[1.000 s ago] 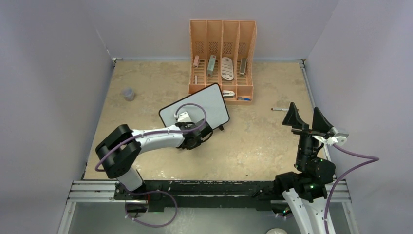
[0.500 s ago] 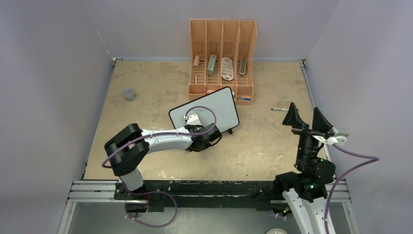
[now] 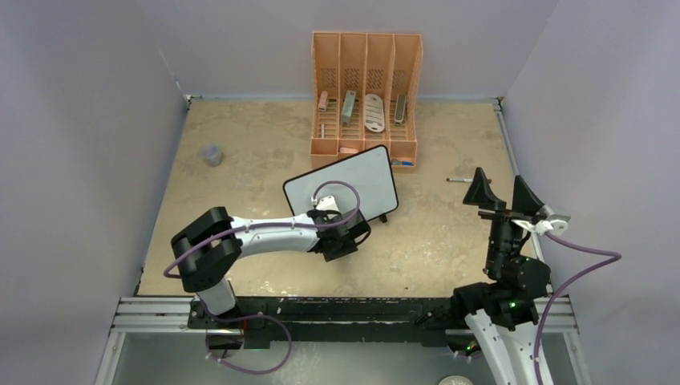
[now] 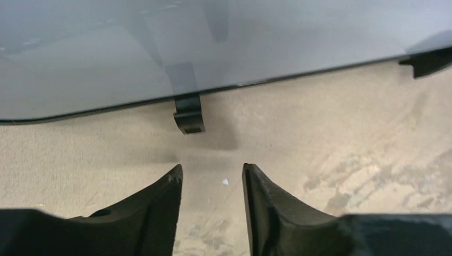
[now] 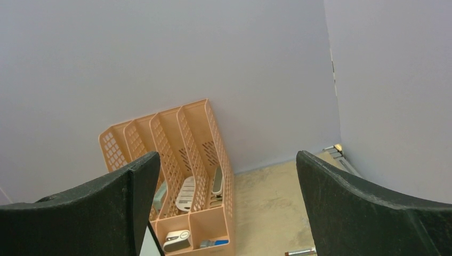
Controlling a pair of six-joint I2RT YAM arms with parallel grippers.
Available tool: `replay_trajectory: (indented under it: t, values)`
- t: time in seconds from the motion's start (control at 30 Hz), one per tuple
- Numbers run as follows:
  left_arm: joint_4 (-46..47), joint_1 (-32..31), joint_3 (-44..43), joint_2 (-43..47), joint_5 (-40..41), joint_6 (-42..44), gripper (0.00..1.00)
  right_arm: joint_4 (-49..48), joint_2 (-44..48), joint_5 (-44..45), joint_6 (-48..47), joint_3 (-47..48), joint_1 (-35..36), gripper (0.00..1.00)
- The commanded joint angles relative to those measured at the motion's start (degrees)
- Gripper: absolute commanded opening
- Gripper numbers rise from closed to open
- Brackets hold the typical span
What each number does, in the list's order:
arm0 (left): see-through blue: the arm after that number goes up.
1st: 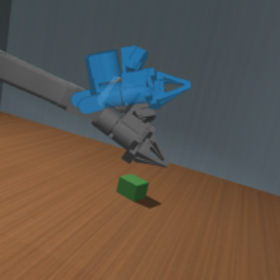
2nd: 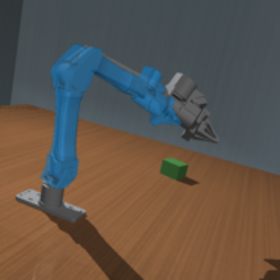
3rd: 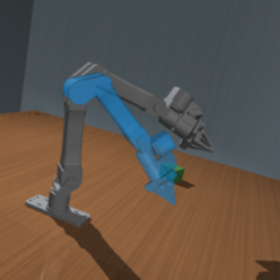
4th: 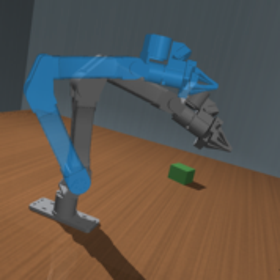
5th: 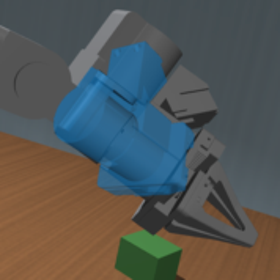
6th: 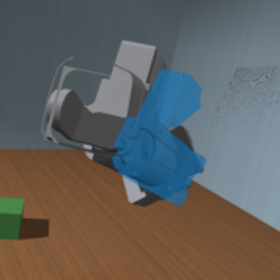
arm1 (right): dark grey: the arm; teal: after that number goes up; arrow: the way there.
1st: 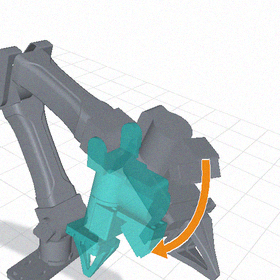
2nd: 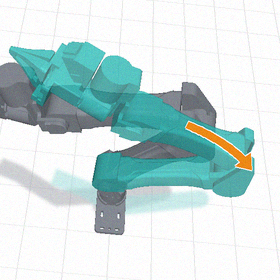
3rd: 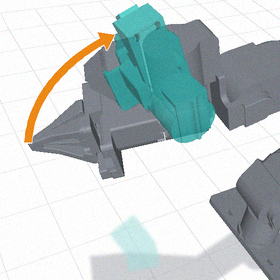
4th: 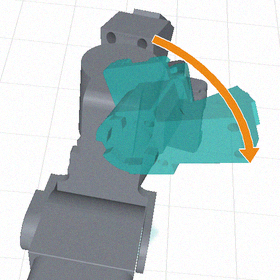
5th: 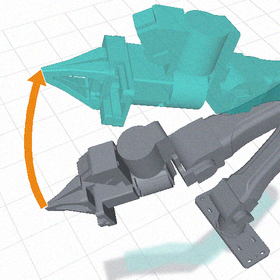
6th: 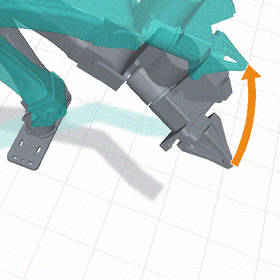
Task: Write a sentence on the whiteboard
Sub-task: Move the whiteboard to the center of the board, then open the whiteboard marker at the center of the board.
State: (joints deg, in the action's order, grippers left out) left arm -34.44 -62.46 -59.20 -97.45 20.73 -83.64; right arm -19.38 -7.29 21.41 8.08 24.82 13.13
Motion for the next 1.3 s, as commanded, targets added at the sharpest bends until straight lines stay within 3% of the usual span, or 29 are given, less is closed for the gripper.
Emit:
replay_trajectory:
  t: [0.0,0.17,0.33,0.6,0.9,1.1,1.27]
  values:
    - [0.13,-0.46,0.24,5.36,-2.42,-0.69,0.46,-0.80,-1.69,-0.05,-0.36,1.38,0.32,0.99]
    - [-1.72,-0.86,0.01,12.94,-1.91,3.20,0.60,1.65,-6.29,-1.24,0.34,4.38,0.35,0.99]
    - [-4.98,-0.83,-1.41,23.29,4.26,11.80,0.70,6.92,-15.26,-3.29,3.29,10.73,0.34,0.99]
    - [-2.15,1.09,-5.65,38.29,13.77,38.42,0.83,18.54,-32.26,-4.17,9.85,22.19,0.32,0.99]
    - [7.79,17.84,-10.41,41.97,6.09,64.40,0.97,33.68,-49.67,10.41,23.32,30.74,0.09,0.99]
    - [12.49,27.28,-9.55,42.95,1.36,69.95,1.00,34.35,-57.92,12.42,24.44,31.86,-2.01,0.99]
    - [17.83,30.48,-1.73,48.59,1.67,72.60,1.00,36.32,-67.67,12.98,28.94,34.06,-5.58,0.99]
